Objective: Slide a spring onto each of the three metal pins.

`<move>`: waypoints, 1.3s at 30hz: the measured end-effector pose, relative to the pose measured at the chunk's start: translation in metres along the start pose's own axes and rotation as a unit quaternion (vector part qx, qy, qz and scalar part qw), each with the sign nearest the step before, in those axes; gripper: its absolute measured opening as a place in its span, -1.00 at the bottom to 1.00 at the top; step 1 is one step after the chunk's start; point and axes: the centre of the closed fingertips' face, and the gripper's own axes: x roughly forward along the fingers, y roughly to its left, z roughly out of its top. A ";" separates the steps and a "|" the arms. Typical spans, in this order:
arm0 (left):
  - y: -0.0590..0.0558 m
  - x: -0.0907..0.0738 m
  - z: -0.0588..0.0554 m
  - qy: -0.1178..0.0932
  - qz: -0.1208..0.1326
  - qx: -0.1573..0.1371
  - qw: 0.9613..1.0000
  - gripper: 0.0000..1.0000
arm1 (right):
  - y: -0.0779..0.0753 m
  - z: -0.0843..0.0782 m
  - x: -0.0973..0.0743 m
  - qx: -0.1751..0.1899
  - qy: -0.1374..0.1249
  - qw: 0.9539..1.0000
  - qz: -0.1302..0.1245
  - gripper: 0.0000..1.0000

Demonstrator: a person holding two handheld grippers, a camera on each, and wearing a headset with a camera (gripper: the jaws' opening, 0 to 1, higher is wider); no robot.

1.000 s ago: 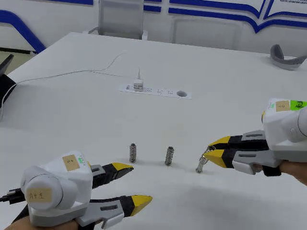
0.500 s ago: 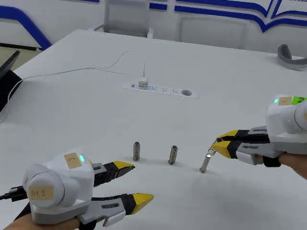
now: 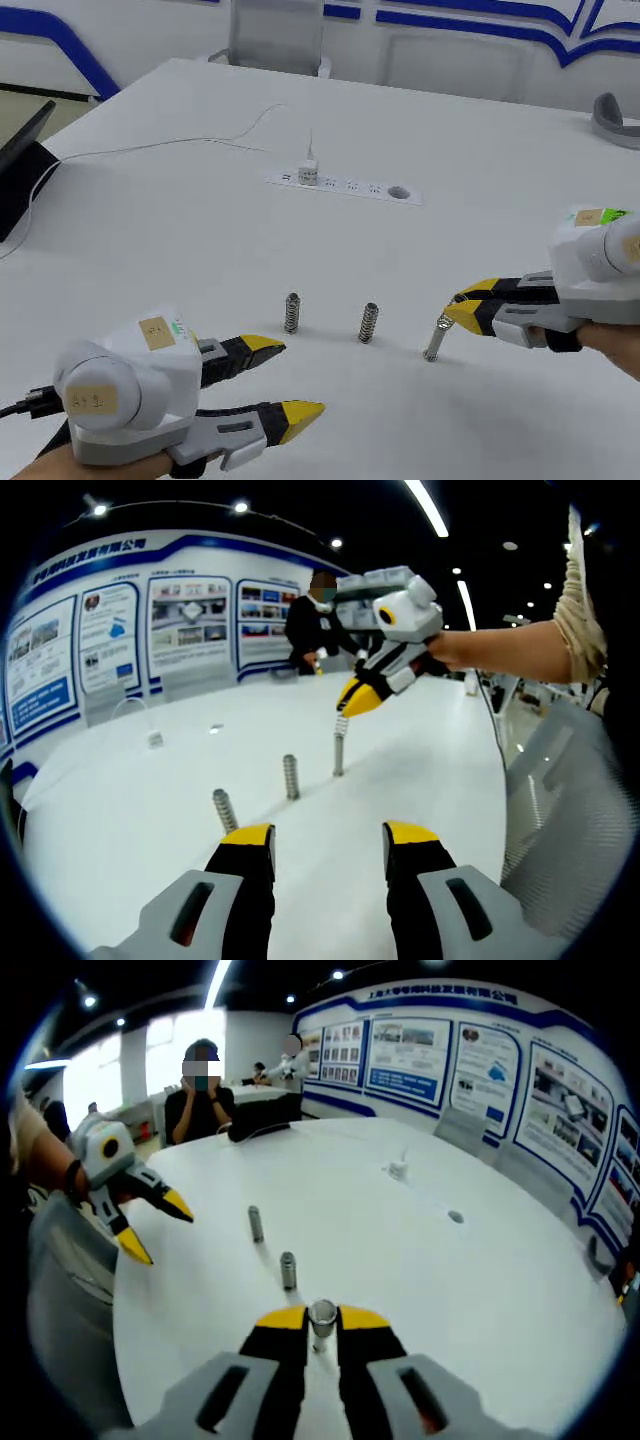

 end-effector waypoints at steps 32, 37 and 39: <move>0.002 -0.004 -0.001 0.003 0.007 -0.001 1.000 -0.14 | -0.001 -0.026 0.024 0.022 0.017 1.000 -0.002 -0.76; 0.003 -0.005 -0.001 0.004 0.008 -0.002 1.000 -0.14 | -0.003 -0.031 0.028 0.024 0.022 0.999 -0.002 -0.76; 0.003 -0.006 -0.001 0.004 0.009 -0.002 1.000 -0.14 | -0.003 -0.034 0.030 0.026 0.025 0.999 -0.002 -0.76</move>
